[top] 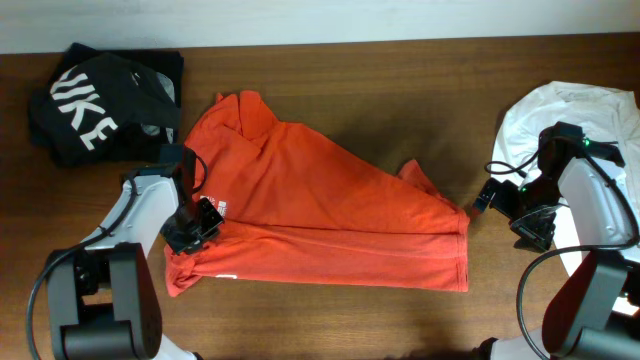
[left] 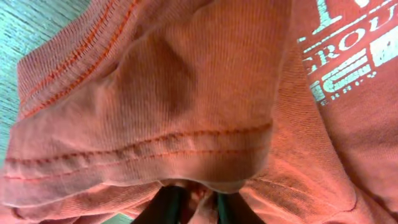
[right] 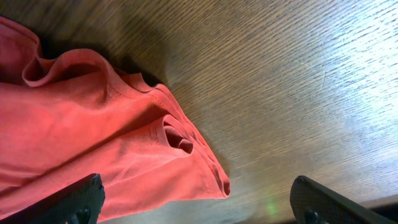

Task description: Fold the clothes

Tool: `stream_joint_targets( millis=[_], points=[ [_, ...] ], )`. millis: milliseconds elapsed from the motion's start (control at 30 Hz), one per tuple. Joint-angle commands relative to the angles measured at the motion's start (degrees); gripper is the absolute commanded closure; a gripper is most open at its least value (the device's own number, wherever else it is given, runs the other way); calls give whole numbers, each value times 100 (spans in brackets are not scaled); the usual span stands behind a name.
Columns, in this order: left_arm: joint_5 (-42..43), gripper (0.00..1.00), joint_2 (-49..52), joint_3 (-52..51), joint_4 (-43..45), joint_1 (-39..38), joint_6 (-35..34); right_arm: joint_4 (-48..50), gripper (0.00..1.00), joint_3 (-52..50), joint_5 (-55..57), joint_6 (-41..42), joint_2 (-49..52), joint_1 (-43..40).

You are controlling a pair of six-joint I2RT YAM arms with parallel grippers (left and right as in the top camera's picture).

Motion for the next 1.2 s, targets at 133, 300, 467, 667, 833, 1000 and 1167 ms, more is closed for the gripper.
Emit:
stream_joint_targets(
  millis=[133,300,467,667,833,1000,1167],
  points=[
    [-129,95,61,149,85,35,4,20,2,76,-31,-35,-11,-4],
    [-125,99,61,149,697,35,4,20,1,76,-31,-35,-11,-4],
    [-107,99,63,149,1375,33,4,20,1,76,-31,-35,-11,-4],
    [-109,73,61,621,1156,35,822,20,1,76,-31,-35,-11,-4],
    [-116,1,50,2107,-332,35,1467,20,1,76,-31,-35,-11,-4],
    [-129,4,74,2518,-1888,35,1556,20,1,76,-31,-35,-11,-4],
    [-107,62,74,1416,-1545,35,1539,20,1,76,-31,-35,-11,-4]
  ],
)
